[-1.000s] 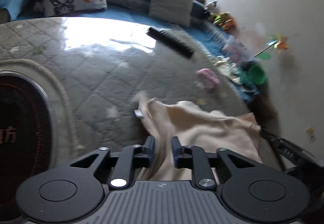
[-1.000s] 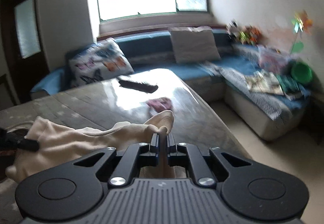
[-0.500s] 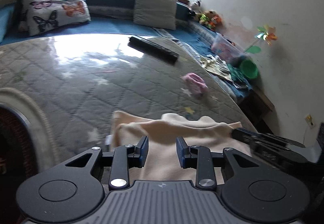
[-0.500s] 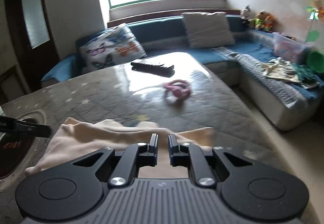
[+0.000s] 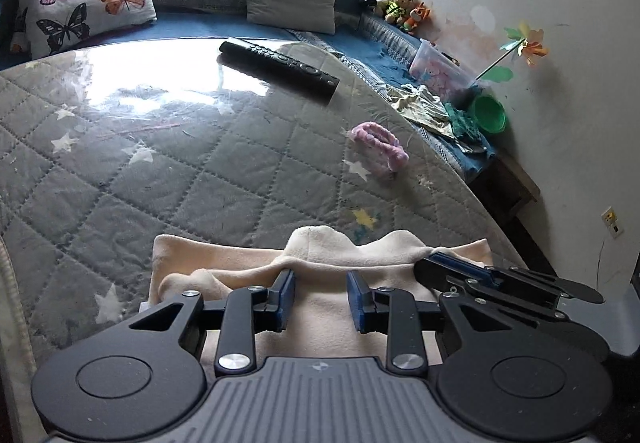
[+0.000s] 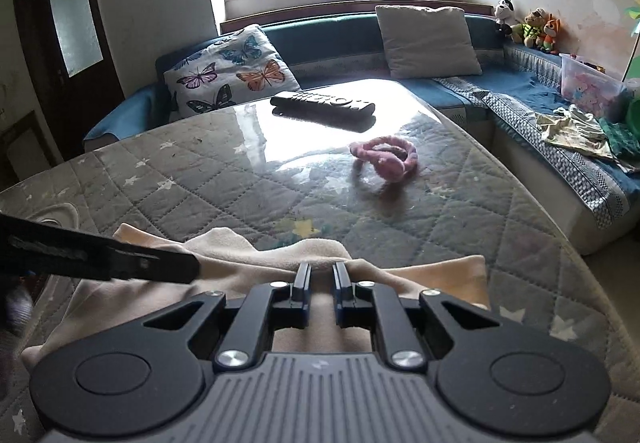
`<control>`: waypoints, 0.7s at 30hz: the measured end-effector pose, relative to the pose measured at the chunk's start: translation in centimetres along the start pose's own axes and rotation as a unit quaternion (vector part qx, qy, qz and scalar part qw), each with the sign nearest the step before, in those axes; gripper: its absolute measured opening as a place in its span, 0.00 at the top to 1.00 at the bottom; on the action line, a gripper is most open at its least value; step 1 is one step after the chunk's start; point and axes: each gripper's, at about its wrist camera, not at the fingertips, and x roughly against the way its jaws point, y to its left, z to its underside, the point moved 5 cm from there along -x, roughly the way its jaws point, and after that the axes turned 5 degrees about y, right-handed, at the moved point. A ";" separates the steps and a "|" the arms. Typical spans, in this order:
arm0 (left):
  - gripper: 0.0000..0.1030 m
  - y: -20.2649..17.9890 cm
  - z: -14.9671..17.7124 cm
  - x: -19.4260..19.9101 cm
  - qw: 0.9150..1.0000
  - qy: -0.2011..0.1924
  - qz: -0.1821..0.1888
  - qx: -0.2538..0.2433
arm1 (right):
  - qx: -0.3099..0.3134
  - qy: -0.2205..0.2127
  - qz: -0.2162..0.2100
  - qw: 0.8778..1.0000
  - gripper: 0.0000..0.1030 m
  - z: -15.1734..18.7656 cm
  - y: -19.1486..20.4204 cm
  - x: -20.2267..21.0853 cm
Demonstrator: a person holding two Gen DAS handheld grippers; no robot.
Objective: Fold clothes
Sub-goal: 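Lower the sweatshirt onto the table and open both grippers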
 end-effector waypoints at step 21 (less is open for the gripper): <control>0.12 -3.1 8.4 8.8 0.996 -0.049 -0.048 -0.056 | 0.027 -0.045 0.017 0.998 0.07 5.2 2.1 9.4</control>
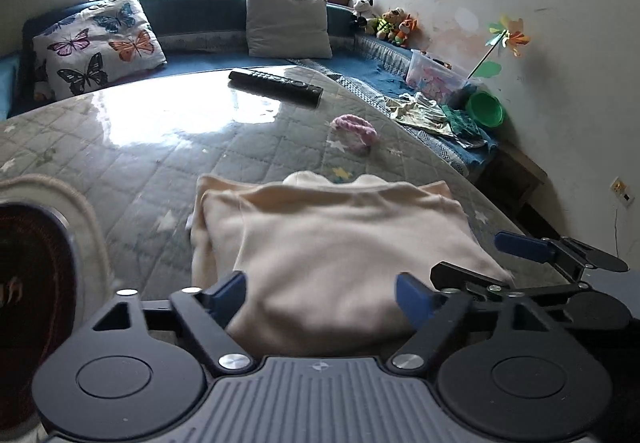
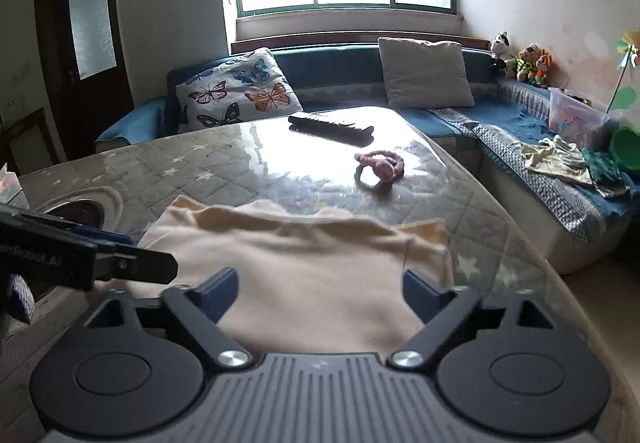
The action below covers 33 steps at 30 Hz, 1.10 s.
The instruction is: Fold clothes
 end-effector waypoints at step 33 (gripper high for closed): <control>0.00 1.4 9.3 4.7 0.998 0.017 -0.062 0.001 | -0.045 0.029 0.093 0.994 0.00 7.9 3.7 5.0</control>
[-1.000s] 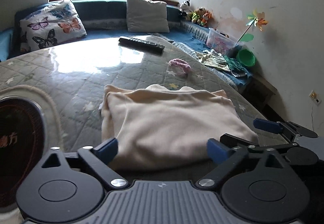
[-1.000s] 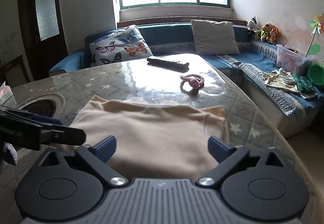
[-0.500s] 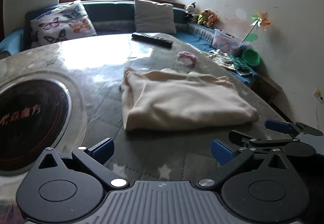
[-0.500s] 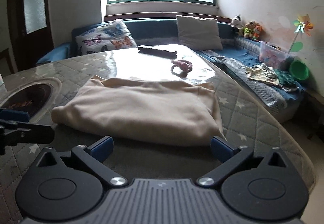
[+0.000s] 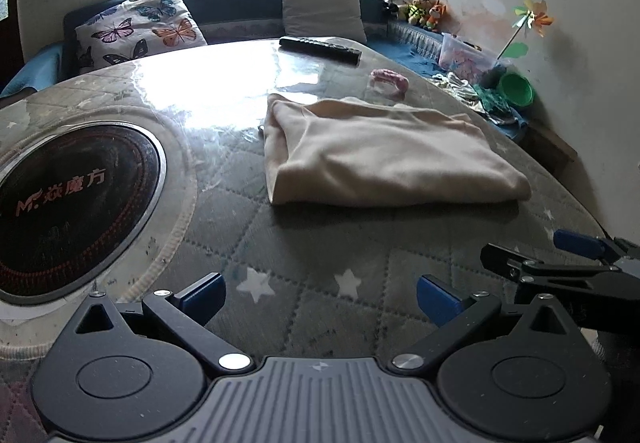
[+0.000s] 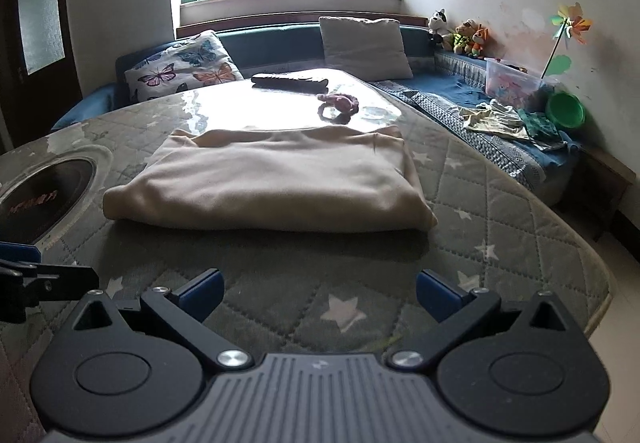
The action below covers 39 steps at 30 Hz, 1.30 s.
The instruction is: Fold clothes
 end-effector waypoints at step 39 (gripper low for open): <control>0.00 -1.4 1.6 -0.3 0.999 0.016 -0.019 -0.035 | 0.006 0.011 0.006 1.000 0.00 0.5 0.7 -0.3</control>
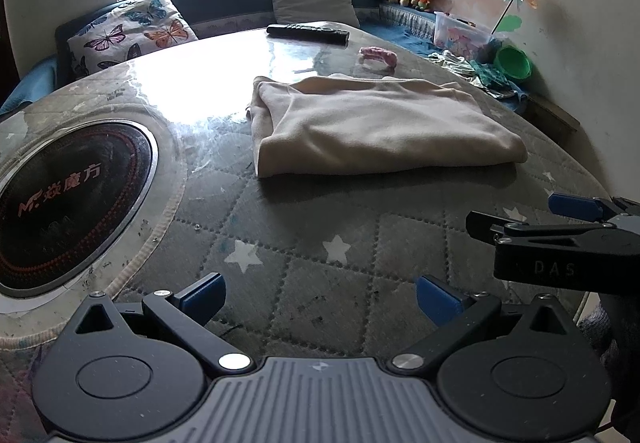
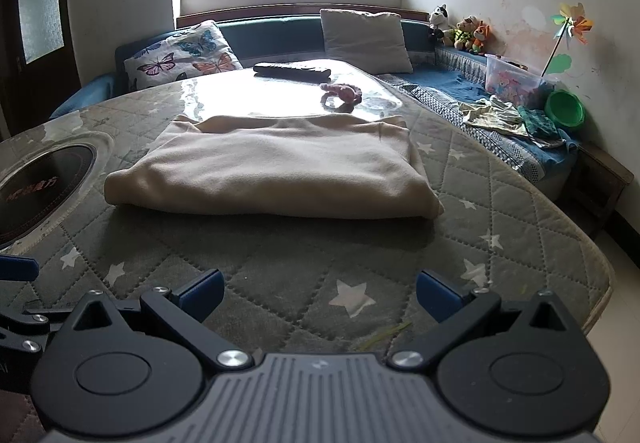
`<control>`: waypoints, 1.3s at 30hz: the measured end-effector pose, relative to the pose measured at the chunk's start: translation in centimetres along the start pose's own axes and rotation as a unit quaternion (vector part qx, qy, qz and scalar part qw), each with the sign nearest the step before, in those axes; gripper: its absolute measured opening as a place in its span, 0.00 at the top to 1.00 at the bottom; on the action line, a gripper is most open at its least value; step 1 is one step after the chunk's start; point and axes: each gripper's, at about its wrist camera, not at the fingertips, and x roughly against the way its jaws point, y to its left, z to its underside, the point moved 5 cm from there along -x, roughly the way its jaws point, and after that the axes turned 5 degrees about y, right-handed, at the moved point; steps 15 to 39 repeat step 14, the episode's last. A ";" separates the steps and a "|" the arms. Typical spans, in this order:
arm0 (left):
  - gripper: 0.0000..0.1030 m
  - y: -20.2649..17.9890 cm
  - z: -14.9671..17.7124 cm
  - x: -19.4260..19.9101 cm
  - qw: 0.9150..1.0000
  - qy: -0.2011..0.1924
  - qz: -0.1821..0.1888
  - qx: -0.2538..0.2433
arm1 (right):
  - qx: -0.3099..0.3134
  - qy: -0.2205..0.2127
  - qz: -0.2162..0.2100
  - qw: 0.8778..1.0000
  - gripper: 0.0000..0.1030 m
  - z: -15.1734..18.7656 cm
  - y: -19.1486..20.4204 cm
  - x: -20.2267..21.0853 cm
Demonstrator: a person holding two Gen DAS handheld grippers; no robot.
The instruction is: Fold clothes
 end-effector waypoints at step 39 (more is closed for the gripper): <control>0.00 -0.1 0.0 0.0 1.000 -0.001 0.002 0.000 | 0.000 0.002 -0.001 1.000 0.00 0.0 0.1 -0.3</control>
